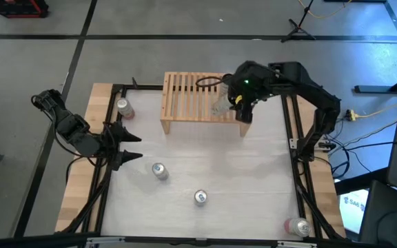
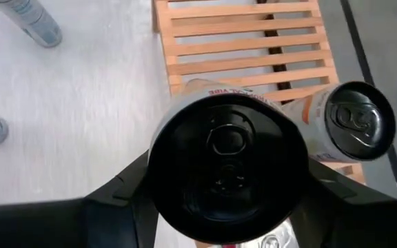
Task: Place canned beverage on shelf
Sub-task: Put the white yellow soda can aligned with the other white yellow soda can on the shelf
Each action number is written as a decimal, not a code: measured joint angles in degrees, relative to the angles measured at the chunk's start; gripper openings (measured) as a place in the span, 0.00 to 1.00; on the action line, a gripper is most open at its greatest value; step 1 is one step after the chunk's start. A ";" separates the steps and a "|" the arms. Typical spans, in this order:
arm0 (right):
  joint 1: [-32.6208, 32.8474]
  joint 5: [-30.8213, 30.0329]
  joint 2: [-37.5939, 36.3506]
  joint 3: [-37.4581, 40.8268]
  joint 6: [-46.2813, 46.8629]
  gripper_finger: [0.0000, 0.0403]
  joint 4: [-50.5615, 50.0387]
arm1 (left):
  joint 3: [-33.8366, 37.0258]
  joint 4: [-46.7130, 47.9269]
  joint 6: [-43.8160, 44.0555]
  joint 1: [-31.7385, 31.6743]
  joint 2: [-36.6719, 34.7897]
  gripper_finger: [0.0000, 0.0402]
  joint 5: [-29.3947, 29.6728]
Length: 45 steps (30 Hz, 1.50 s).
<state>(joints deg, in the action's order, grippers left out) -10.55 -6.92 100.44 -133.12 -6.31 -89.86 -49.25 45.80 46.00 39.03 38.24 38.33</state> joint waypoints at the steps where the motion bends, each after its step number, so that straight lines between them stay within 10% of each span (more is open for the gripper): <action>1: 0.00 0.02 0.00 0.28 0.00 0.55 0.00 | 0.00 -0.01 -0.01 0.00 0.01 0.81 0.02; 45: -3.79 -2.82 -0.87 8.74 -1.49 0.60 -0.13 | 0.00 -0.42 0.42 -0.01 0.02 0.81 -0.07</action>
<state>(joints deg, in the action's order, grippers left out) -14.34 -9.74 99.57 -124.38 -7.79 -90.00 -49.25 45.39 46.41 39.02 38.26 38.26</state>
